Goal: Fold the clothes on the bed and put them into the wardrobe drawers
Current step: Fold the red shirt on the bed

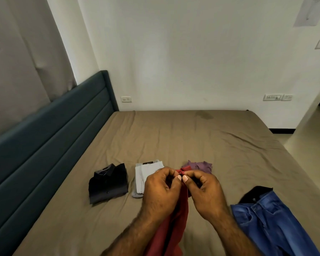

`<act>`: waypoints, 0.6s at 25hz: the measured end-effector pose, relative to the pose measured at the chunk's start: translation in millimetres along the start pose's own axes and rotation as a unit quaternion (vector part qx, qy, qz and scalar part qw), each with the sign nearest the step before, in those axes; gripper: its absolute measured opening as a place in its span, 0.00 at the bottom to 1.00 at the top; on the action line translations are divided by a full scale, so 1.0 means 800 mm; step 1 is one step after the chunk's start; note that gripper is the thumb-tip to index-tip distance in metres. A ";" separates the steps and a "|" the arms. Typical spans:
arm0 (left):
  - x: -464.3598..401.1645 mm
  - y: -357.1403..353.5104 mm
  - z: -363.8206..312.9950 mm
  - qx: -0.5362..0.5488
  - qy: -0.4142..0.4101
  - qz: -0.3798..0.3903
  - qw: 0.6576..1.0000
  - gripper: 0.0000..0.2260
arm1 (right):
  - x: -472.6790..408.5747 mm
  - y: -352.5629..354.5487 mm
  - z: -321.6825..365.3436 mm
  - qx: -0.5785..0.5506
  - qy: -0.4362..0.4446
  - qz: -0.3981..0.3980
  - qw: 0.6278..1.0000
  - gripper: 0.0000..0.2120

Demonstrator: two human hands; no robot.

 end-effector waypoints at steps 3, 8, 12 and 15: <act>-0.003 0.003 -0.004 -0.044 -0.025 -0.004 0.999 0.07 | 0.002 -0.003 -0.006 -0.050 0.009 -0.026 0.998 0.07; -0.009 0.008 -0.006 -0.067 -0.051 0.006 0.996 0.06 | 0.002 -0.002 -0.010 -0.075 0.014 -0.027 0.997 0.08; -0.020 0.017 -0.006 -0.060 -0.091 0.060 0.992 0.04 | -0.005 0.012 -0.009 -0.138 -0.002 0.016 0.990 0.09; -0.022 0.018 -0.006 -0.071 -0.094 0.074 0.990 0.05 | -0.007 0.015 -0.008 -0.153 -0.011 0.017 0.988 0.07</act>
Point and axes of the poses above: each hand's wrist, its own x-axis away from the middle knuckle, its own y-axis out of the back of the hand, z = x × y, the point moved 4 cm from there along -x, towards the middle knuckle, and after that the axes turned 9 degrees about z, right-handed, at the moved point
